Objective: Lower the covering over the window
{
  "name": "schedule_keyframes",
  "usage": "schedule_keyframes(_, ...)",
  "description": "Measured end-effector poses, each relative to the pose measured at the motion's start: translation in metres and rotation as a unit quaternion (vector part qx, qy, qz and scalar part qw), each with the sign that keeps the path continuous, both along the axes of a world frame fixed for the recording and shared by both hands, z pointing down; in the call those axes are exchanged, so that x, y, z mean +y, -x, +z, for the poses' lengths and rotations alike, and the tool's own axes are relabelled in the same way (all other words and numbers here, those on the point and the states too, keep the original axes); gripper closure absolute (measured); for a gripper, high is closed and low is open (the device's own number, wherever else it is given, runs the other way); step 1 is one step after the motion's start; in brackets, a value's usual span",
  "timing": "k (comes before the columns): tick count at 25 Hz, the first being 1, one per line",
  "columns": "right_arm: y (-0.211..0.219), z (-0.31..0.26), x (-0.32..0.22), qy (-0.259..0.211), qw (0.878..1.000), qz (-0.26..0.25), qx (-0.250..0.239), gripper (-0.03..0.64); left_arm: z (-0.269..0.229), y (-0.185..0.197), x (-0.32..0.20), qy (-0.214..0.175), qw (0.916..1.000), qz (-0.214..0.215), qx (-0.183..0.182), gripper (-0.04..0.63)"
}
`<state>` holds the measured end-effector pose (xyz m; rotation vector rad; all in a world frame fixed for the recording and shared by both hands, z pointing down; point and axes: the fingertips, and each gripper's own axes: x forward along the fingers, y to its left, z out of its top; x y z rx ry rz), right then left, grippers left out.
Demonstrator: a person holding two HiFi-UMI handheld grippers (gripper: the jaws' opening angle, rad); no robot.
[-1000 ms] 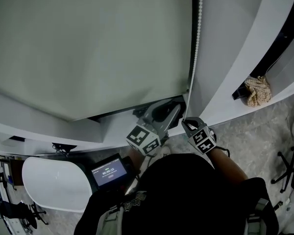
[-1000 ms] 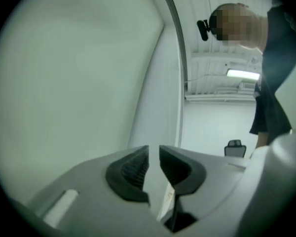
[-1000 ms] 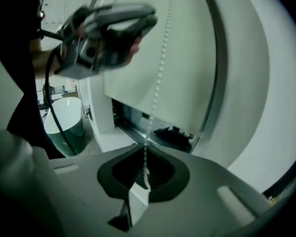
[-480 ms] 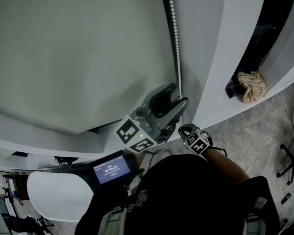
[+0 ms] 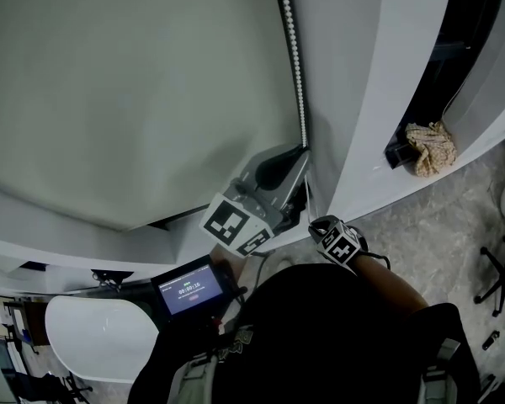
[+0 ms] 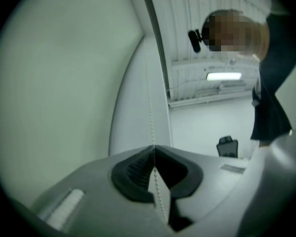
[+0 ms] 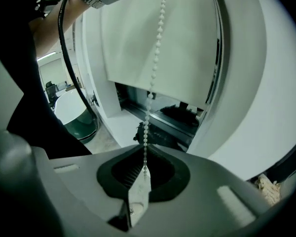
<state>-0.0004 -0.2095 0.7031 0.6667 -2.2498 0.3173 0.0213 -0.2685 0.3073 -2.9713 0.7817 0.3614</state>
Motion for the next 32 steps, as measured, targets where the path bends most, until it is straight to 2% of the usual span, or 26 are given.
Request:
schedule_keyframes(2, -0.008, 0.01, 0.01, 0.035, 0.999, 0.012, -0.008, 0.58, 0.043, 0.002, -0.007, 0.012, 0.9976, -0.02, -0.065, 0.588)
schedule_keyframes(3, -0.012, 0.009, 0.011, 0.046, 0.998, 0.032, -0.031, 0.537, 0.069, 0.006, -0.012, 0.031, 0.9958, -0.026, -0.082, 0.588)
schedule_keyframes(4, -0.016, 0.0, 0.009, 0.047, 0.995, 0.055, -0.063, 0.526, 0.095, 0.012, -0.016, 0.055, 0.9938, -0.033, -0.091, 0.588)
schedule_keyframes(5, -0.02, -0.017, 0.005, 0.037, 0.992, 0.075, -0.099, 0.526, 0.119, 0.02, -0.02, 0.083, 0.9911, -0.041, -0.096, 0.588)
schedule_keyframes(7, -0.022, -0.07, -0.005, -0.021, 0.98, 0.097, -0.174, 0.546, 0.163, 0.031, -0.023, 0.132, 0.9832, -0.052, -0.114, 0.588)
schedule_keyframes(9, -0.022, -0.141, -0.015, -0.091, 0.957, 0.108, -0.254, 0.548, 0.207, 0.036, -0.015, 0.167, 0.9727, -0.052, -0.152, 0.588)
schedule_keyframes(12, -0.016, -0.262, -0.03, -0.173, 0.902, 0.108, -0.38, 0.551, 0.27, 0.035, 0.006, 0.207, 0.9537, -0.042, -0.214, 0.588)
schedule_keyframes(13, -0.013, -0.303, -0.036, -0.197, 0.883, 0.102, -0.413, 0.551, 0.288, 0.035, 0.012, 0.219, 0.9487, -0.039, -0.225, 0.588)
schedule_keyframes(14, -0.01, -0.336, -0.04, -0.216, 0.871, 0.097, -0.43, 0.552, 0.305, 0.035, 0.017, 0.228, 0.9449, -0.037, -0.232, 0.588)
schedule_keyframes(17, -0.005, -0.4, -0.053, -0.254, 0.866, 0.096, -0.42, 0.531, 0.337, 0.03, 0.039, 0.249, 0.9366, -0.024, -0.245, 0.588)
schedule_keyframes(19, -0.001, -0.438, -0.054, -0.274, 0.859, 0.086, -0.423, 0.518, 0.345, 0.026, 0.052, 0.259, 0.9344, -0.015, -0.244, 0.588)
schedule_keyframes(23, 0.009, -0.514, -0.051, -0.334, 0.838, 0.037, -0.429, 0.506, 0.346, 0.026, 0.06, 0.265, 0.9342, -0.009, -0.238, 0.592)
schedule_keyframes(28, 0.013, -0.575, -0.061, -0.355, 0.83, 0.022, -0.429, 0.508, 0.347, 0.035, 0.063, 0.27, 0.9344, -0.013, -0.233, 0.592)
schedule_keyframes(32, 0.01, -0.585, -0.073, -0.368, 0.827, 0.03, -0.423, 0.597, 0.348, 0.041, 0.061, 0.281, 0.9337, -0.017, -0.221, 0.592)
